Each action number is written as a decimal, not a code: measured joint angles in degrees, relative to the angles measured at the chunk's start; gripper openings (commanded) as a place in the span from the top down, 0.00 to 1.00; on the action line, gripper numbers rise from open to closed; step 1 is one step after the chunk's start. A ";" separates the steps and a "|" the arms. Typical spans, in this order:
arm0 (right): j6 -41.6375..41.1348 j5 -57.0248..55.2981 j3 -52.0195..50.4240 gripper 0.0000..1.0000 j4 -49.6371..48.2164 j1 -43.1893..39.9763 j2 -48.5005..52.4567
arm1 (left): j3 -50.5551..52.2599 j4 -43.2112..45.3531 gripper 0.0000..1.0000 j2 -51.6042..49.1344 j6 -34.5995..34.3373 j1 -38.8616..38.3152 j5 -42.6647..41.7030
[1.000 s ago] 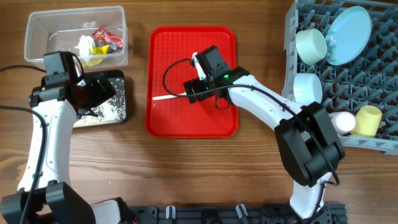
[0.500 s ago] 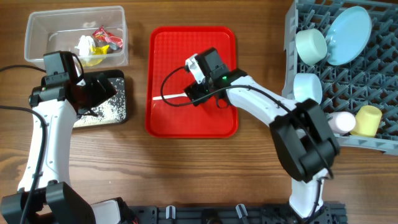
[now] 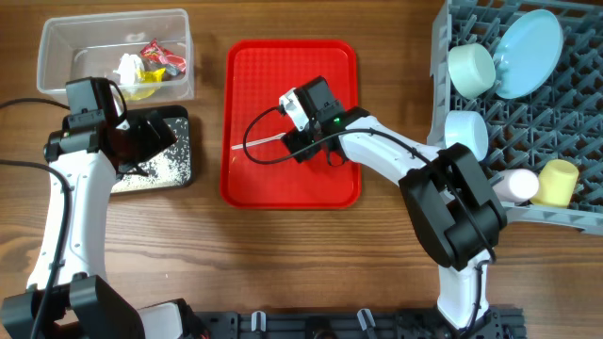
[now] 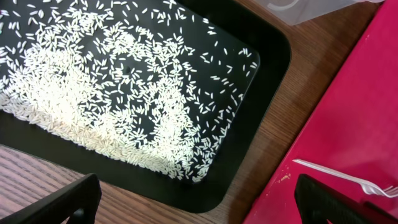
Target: Sort waste into correct bins and load items into the dishwasher rack
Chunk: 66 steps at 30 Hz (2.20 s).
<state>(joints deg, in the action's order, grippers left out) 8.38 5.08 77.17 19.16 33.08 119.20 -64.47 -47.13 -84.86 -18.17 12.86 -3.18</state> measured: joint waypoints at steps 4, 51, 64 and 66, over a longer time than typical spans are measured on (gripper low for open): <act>0.42 0.04 0.00 0.45 -0.02 0.00 0.00 | 0.00 0.00 0.00 0.00 0.00 0.02 0.00; -53.88 5.90 14.82 0.35 11.13 3.65 7.37 | 0.00 0.37 0.00 0.00 0.00 0.02 0.00; -56.96 2.14 14.80 0.44 5.84 -1.79 8.22 | 0.00 0.20 0.00 0.00 0.00 0.02 0.00; -57.42 1.88 14.80 0.55 5.44 -2.56 8.41 | 0.00 0.17 0.00 0.00 0.00 0.02 0.00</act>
<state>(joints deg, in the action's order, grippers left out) -49.04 6.96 91.96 24.60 30.52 127.61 -64.47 -46.96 -84.86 -18.17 12.88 -3.18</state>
